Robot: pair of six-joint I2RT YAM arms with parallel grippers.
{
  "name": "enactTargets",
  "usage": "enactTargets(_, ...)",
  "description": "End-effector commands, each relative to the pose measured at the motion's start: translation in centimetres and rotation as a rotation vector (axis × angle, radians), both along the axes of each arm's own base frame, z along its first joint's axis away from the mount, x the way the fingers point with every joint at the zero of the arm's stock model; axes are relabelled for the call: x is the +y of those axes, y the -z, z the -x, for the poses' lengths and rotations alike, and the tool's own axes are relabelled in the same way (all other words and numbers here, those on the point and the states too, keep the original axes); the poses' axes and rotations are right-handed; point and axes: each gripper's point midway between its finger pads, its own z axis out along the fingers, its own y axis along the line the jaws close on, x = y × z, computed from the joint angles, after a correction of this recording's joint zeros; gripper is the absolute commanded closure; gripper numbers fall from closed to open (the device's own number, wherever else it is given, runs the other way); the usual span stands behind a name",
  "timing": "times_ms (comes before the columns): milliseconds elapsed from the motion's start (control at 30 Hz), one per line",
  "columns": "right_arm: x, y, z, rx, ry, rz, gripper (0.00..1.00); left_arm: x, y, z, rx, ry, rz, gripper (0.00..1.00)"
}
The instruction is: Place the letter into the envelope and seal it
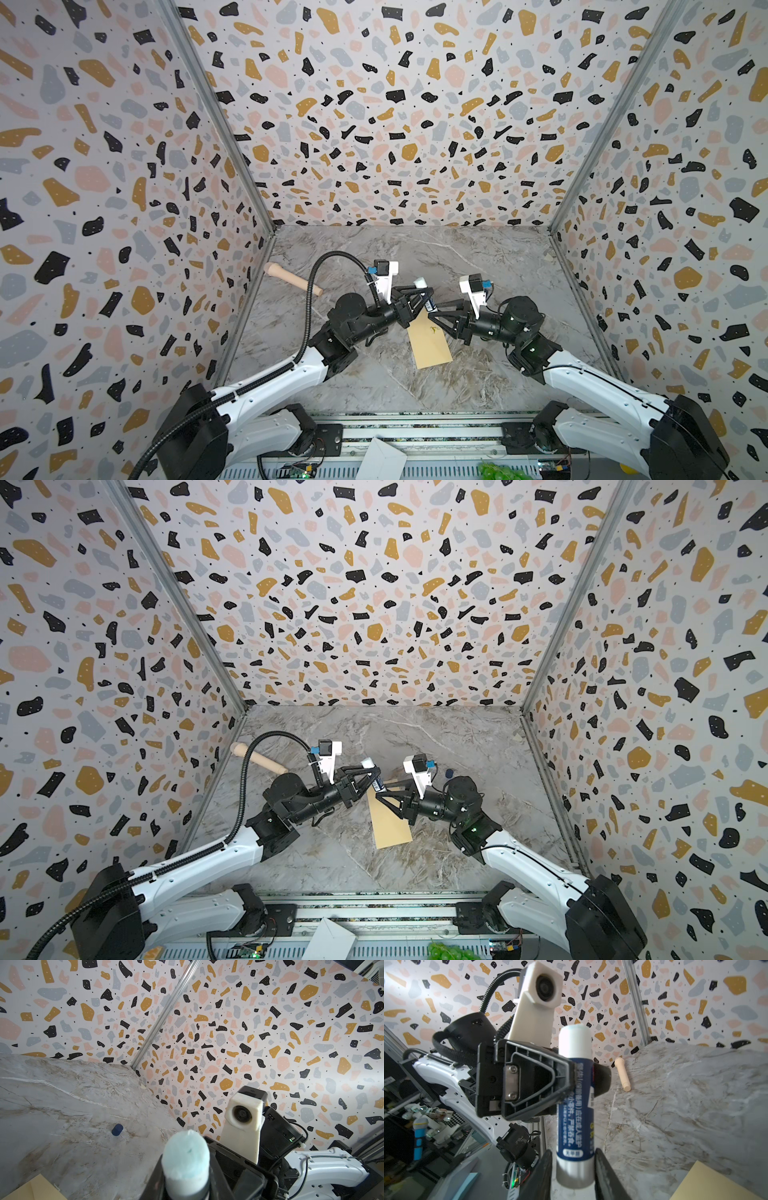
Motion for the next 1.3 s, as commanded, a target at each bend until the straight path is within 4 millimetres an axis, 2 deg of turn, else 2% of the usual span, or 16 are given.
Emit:
enactTargets(0, 0.0, -1.6, 0.2, -0.03, -0.01, -0.038, 0.76, 0.4, -3.7, 0.4, -0.079, 0.007, 0.075, 1.0)
enactTargets(167, -0.5, -1.6, -1.2, -0.031, 0.082, -0.008, 0.89, 0.3, -3.3, 0.1, -0.071, -0.003, 0.065, 1.0)
enactTargets(300, -1.9, -1.9, -3.7, -0.082, 0.322, 0.074, 1.0, 0.2, -2.4, -0.3, -0.062, -0.019, 0.04, 1.0)
enactTargets(367, -2.2, -2.2, -4.5, -0.157, 0.472, 0.168, 1.0, 0.2, -2.1, -0.5, -0.058, -0.027, 0.032, 1.0)
enactTargets(600, -2.2, -3.7, -5.2, -0.518, 0.972, 0.58, 1.0, 0.0, -1.3, -0.9, -0.043, -0.031, 0.014, 1.0)
enactTargets(767, -1.4, -3.4, -5.1, -0.718, 1.137, 0.752, 1.0, 0.0, -1.1, -1.1, -0.038, -0.042, 0.008, 1.0)
enactTargets(967, -0.2, -2.0, -5.0, -0.746, 1.13, 0.775, 0.96, 0.1, -1.1, -1.1, -0.041, -0.047, -0.001, 1.0)
enactTargets(1067, 0.7, -1.7, -4.4, -0.684, 1.012, 0.69, 0.91, 0.2, -1.2, -1.0, -0.048, -0.051, -0.002, 1.0)
enactTargets(1133, 1.3, -1.6, -3.7, -0.621, 0.864, 0.595, 0.83, 0.3, -1.7, -0.9, -0.058, -0.05, 0.006, 1.0)
enactTargets(1267, 1.2, -1.9, -2.1, -0.442, 0.509, 0.351, 0.51, 0.7, -2.7, -0.6, -0.077, -0.052, 0.022, 1.0)
